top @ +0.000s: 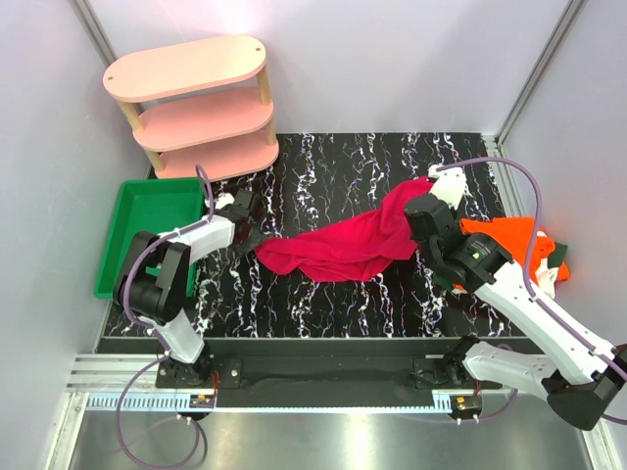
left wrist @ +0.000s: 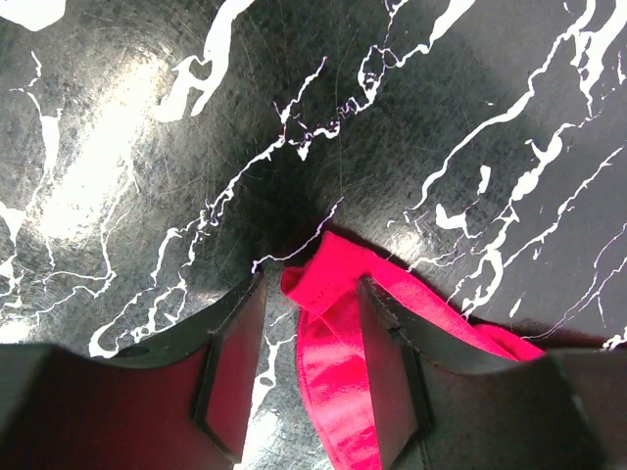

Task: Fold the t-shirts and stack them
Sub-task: Flatten out the tshirt

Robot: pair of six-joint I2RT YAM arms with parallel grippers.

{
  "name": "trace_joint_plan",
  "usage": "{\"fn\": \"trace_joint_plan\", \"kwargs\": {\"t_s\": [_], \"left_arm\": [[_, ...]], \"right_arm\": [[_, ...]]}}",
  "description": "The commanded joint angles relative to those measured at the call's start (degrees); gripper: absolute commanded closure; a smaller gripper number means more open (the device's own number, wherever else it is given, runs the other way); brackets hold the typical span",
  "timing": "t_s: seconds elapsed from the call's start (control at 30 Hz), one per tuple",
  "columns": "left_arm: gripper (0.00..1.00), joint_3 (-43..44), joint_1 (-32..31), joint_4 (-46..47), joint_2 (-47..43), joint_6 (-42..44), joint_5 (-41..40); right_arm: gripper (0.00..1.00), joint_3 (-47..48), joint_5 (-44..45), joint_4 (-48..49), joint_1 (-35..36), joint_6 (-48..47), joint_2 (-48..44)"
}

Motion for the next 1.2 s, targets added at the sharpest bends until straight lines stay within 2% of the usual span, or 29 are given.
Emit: {"fn": "trace_joint_plan", "kwargs": {"t_s": [0.0, 0.3, 0.5, 0.7, 0.83, 0.97, 1.17], "left_arm": [[0.55, 0.83, 0.19, 1.02, -0.07, 0.23, -1.68], [0.72, 0.66, 0.28, 0.50, -1.83, 0.84, -3.53], [0.99, 0.48, 0.19, -0.29, -2.79, 0.84, -3.97], [1.00, 1.00, -1.03, -3.10, -8.84, 3.65, -6.95], [1.00, 5.56, -4.89, -8.80, -17.98, 9.35, -13.18], [1.00, 16.61, -7.01, -13.99, -26.33, 16.64, -16.53], [1.00, 35.43, -7.19, -22.87, -29.86, 21.57, -17.59]], "right_arm": [[1.00, -0.22, -0.43, 2.40, -0.56, -0.36, -0.47], [1.00, -0.48, -1.05, 2.66, -0.83, -0.36, -0.55], [1.00, -0.83, -1.22, 2.66, -0.83, -0.10, -0.73], [1.00, 0.74, -1.14, 2.84, -1.35, -0.88, -1.00], [1.00, 5.22, -0.26, 6.17, -3.63, -8.50, -0.38], [1.00, 12.77, 0.44, 11.09, -5.04, -13.54, 3.04], [1.00, 29.80, 0.71, 14.78, -6.01, -17.50, 10.59]]}}
